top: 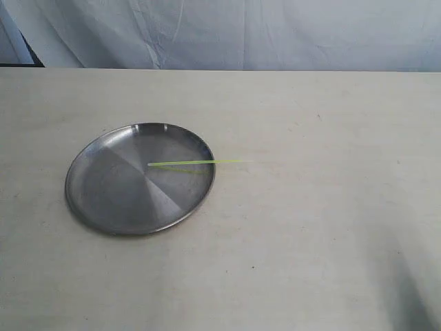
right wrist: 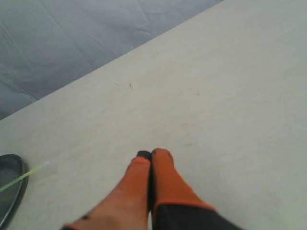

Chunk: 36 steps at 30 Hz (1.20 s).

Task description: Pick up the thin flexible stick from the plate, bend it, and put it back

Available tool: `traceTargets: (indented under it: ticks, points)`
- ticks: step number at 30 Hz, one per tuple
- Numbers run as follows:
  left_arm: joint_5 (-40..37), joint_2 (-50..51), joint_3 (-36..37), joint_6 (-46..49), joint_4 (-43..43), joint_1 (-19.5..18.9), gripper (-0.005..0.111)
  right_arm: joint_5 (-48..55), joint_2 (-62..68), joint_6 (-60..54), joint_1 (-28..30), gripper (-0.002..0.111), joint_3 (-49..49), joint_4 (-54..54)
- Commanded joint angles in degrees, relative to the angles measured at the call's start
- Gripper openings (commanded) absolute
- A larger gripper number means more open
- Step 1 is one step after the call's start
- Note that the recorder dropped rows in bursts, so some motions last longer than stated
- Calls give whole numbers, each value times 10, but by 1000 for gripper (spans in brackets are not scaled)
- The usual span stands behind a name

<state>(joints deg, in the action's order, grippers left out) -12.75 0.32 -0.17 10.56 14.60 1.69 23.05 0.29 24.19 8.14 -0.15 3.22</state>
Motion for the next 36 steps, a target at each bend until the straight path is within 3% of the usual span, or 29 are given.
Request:
traceTargets:
  ticks: [1, 9, 13, 17, 21, 24, 26, 29, 32, 36]
  points:
    - [8, -3, 2, 0, -3, -1, 0, -90, -3, -1, -2, -1, 2, 26]
    - [8, -3, 2, 0, -3, -1, 0, -351, -3, -1, -2, -1, 2, 257]
    - [8, -3, 2, 0, -3, -1, 0, -392, -3, 71, -2, -1, 2, 320]
    - [8, -3, 2, 0, -3, -1, 0, -443, -3, 254, -2, -1, -9, 304]
    - [8, -3, 2, 0, -3, -1, 0, -496, 16, 179, -2, -1, -70, 132]
    - [8, -3, 2, 0, -3, -1, 0, -386, 90, 47, -2, -1, -175, -53]
    - [8, -3, 2, 0, -3, -1, 0, -283, 179, 33, -2, -1, -248, -186]
    - [8, -3, 2, 0, -3, -1, 0, -160, 347, 18, -5, -1, -343, -278]
    - [8, -3, 2, 0, -3, -1, 0, -34, 506, -133, -39, -1, -448, -262]
    - [8, -3, 2, 0, -3, -1, 0, 227, 722, -462, -106, -1, -632, -93]
